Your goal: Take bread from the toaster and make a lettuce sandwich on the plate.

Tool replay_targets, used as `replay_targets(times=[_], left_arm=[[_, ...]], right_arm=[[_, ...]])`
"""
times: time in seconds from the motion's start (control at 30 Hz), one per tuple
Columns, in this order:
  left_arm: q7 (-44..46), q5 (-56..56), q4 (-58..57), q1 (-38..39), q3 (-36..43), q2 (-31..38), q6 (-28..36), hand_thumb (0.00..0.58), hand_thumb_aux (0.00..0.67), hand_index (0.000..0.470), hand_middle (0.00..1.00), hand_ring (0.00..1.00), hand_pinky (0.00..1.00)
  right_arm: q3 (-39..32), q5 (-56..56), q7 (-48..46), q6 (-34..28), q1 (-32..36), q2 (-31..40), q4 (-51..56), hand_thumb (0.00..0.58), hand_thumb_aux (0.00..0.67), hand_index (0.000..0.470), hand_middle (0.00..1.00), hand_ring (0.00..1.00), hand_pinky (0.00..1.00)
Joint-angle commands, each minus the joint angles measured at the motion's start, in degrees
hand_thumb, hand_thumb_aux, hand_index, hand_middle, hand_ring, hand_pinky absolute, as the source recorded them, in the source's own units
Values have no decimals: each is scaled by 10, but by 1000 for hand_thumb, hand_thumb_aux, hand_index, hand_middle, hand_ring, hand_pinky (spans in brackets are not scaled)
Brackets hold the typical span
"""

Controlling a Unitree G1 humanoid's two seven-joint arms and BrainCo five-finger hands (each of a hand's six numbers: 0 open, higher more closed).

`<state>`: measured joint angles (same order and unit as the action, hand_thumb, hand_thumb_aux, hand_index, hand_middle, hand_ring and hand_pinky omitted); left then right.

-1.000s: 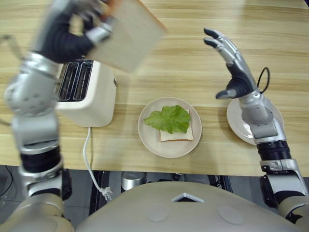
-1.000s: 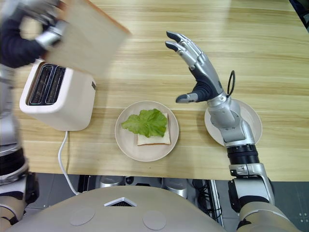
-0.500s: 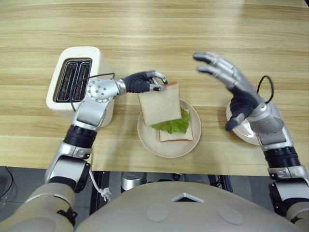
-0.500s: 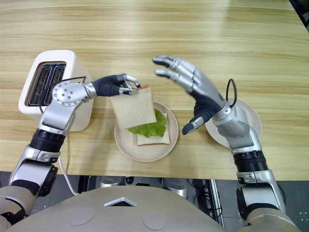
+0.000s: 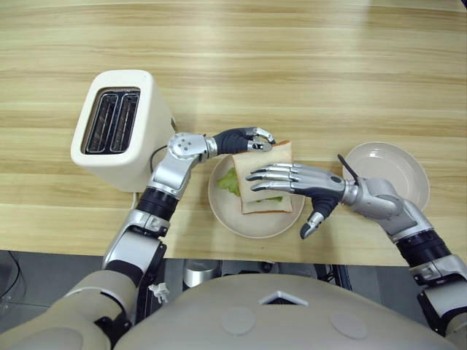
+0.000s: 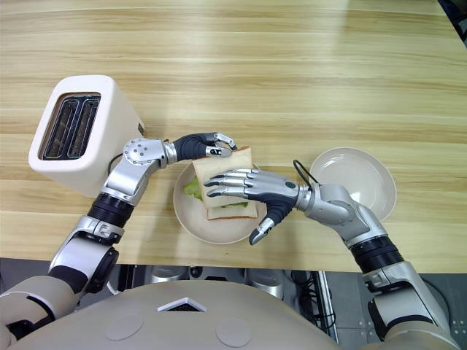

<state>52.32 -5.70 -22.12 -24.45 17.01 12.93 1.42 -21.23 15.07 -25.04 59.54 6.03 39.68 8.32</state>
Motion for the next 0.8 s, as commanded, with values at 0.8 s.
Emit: replay_targets(times=[0.8], left_arm=[[-52,133,-192,-46,49,-36,-137,580,670,460,1000,1000,1000]], right_arm=[[-49,15,-168,-186,-44,52,-19,0,0,0,0,0,0]])
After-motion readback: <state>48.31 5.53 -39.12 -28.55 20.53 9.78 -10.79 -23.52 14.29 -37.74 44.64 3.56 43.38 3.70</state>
